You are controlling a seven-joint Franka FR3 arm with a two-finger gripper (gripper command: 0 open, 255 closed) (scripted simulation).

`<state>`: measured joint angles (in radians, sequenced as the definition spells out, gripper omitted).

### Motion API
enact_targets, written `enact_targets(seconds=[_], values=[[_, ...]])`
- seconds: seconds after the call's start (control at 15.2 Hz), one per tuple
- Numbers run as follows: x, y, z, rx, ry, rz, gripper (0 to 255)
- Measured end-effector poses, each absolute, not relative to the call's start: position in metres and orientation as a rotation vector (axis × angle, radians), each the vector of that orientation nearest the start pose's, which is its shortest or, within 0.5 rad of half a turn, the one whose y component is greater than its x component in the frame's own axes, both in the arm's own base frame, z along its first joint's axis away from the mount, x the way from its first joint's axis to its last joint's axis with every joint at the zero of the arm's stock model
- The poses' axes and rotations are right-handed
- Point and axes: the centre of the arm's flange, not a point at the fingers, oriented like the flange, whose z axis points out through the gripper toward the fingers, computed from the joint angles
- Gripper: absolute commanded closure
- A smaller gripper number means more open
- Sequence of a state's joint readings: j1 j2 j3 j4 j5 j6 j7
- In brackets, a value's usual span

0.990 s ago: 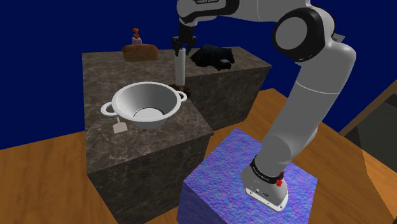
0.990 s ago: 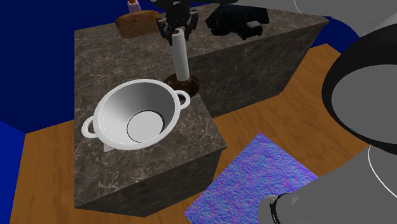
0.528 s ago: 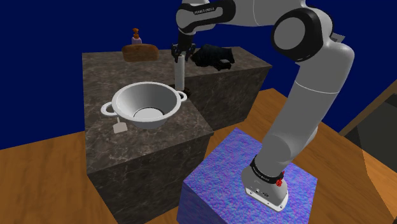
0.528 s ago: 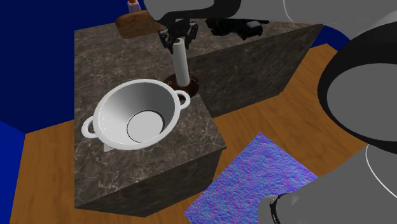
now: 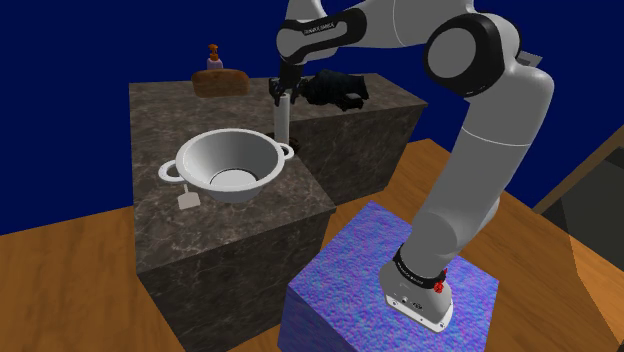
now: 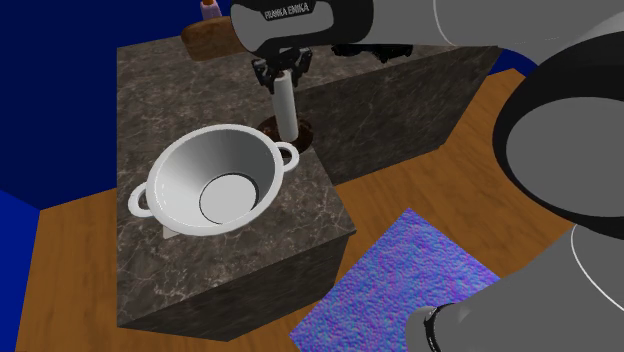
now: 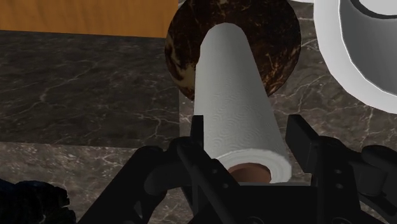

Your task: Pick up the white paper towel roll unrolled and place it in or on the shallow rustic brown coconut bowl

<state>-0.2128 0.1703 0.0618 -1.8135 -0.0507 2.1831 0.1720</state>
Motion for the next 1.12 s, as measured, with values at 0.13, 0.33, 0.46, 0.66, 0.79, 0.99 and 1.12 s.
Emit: enact_targets(seconds=[0.13,0.33,0.46,0.66,0.79,0.99,1.12], values=[[0.62,-0.098,0.464,-3.122,0.472,-0.317,255],[0.62,-0.098,0.464,-3.122,0.472,-0.317,0],[0.62,-0.098,0.464,-3.122,0.472,-0.318,0],[0.62,-0.098,0.464,-3.122,0.472,-0.318,0],[0.616,-0.095,0.481,-3.122,0.472,-0.319,0],[0.611,-0.096,0.508,-3.122,0.472,-0.32,0],[0.61,-0.095,0.512,-3.122,0.472,-0.319,0]])
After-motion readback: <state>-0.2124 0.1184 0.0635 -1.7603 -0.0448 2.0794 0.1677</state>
